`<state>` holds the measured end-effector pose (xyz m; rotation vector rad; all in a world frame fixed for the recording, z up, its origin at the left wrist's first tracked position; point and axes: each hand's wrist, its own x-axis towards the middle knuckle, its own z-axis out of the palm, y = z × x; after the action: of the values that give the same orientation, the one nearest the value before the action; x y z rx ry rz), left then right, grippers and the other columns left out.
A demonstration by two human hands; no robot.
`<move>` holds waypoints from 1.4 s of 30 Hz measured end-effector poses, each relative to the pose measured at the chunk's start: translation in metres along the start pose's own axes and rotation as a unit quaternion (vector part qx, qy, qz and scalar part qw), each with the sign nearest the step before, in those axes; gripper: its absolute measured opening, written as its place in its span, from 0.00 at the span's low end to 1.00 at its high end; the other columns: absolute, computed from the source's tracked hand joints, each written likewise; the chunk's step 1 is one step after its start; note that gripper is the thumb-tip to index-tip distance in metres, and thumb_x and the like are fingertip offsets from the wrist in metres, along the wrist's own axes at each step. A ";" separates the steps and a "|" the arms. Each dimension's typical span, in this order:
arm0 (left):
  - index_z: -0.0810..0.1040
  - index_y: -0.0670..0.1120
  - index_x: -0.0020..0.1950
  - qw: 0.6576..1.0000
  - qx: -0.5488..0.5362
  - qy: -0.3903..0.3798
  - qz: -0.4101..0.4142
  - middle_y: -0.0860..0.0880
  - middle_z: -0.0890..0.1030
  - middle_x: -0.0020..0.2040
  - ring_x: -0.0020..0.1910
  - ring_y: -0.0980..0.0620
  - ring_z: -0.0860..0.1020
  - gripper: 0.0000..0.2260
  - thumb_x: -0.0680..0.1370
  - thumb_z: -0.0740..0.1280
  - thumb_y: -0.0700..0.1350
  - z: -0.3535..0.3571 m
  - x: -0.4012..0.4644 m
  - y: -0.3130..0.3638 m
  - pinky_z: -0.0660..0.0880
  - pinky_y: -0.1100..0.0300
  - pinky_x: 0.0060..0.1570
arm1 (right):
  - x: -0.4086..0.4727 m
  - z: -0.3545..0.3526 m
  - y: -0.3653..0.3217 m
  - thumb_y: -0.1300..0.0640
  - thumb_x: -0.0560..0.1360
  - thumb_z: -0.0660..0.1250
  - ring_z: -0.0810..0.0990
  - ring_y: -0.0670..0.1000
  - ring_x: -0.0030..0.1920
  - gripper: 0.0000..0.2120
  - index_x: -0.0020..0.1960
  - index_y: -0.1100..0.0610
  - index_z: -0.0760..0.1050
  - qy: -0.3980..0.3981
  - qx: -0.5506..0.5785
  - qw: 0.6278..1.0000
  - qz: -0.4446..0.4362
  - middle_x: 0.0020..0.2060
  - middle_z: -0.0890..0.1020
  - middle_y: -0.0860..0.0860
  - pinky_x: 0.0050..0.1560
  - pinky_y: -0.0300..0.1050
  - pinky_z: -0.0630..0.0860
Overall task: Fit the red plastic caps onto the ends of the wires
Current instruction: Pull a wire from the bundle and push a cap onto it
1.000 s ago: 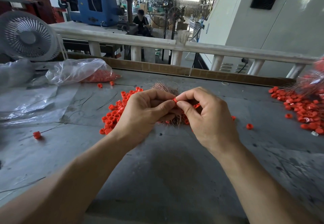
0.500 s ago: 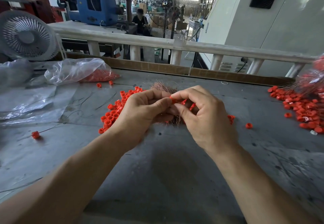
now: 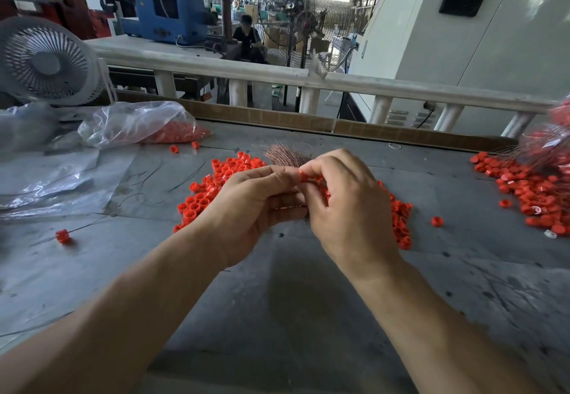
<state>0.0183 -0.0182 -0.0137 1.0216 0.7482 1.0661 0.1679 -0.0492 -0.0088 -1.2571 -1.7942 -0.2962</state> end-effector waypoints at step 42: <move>0.80 0.38 0.54 0.999 -0.025 -0.015 0.037 0.34 0.76 0.53 0.53 0.38 0.75 0.07 0.79 0.67 0.39 -0.005 0.002 0.001 0.78 0.48 0.55 | 0.001 0.002 0.004 0.61 0.77 0.72 0.79 0.48 0.46 0.05 0.52 0.57 0.79 0.008 0.067 0.997 -0.032 0.47 0.79 0.48 0.45 0.43 0.78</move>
<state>0.0138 -0.0150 -0.0148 1.0276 0.6604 1.1251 0.1703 -0.0454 -0.0109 -1.1026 -1.8115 -0.2180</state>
